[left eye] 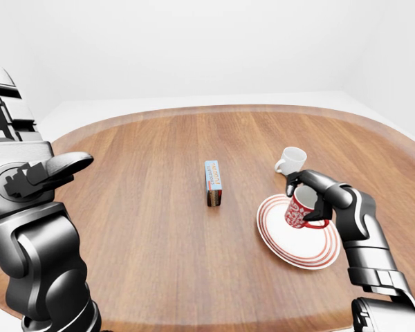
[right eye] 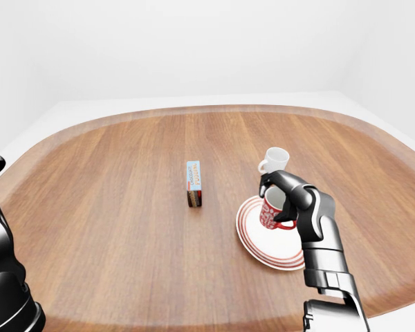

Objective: Pick up the red mug and put it on the plate

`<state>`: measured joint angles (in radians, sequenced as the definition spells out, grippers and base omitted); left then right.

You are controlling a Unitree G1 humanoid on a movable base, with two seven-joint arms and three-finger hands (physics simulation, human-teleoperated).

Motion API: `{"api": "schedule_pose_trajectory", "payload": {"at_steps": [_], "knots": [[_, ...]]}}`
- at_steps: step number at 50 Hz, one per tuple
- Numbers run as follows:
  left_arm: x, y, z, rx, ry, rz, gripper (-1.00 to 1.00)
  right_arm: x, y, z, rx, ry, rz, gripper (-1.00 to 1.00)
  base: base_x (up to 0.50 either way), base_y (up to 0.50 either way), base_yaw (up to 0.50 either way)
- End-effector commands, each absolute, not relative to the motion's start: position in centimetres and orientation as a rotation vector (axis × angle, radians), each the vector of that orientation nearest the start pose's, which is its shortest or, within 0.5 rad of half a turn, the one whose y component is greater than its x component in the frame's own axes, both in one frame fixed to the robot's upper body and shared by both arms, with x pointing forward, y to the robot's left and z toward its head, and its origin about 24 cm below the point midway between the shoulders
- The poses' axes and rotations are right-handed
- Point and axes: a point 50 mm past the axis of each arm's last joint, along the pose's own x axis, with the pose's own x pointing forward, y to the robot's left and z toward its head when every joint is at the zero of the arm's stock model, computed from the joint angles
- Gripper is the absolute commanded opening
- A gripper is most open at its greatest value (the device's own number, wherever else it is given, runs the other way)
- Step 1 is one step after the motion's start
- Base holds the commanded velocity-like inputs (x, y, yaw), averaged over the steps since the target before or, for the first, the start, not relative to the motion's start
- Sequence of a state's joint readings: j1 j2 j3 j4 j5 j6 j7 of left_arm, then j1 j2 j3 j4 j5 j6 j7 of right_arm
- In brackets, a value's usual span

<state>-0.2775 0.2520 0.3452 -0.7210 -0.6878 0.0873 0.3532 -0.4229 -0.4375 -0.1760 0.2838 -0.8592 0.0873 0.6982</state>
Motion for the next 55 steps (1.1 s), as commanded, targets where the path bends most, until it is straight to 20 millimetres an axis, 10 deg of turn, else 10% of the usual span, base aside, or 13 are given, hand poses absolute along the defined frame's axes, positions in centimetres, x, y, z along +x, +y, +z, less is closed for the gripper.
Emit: {"api": "schedule_pose_trajectory", "payload": {"at_steps": [1,55], "knots": [[20.7,22.1,25.8,-0.471,-0.883,0.17,1.0,32.5,-26.7,8.0,-1.101,0.521,0.324,-1.0,0.0,0.0,0.0],[20.8,22.2,25.5,-0.461,-0.872,0.171,1.0,33.7,-26.1,4.7,-1.262,0.45,0.057,-1.0,0.0,0.0,0.0]]}}
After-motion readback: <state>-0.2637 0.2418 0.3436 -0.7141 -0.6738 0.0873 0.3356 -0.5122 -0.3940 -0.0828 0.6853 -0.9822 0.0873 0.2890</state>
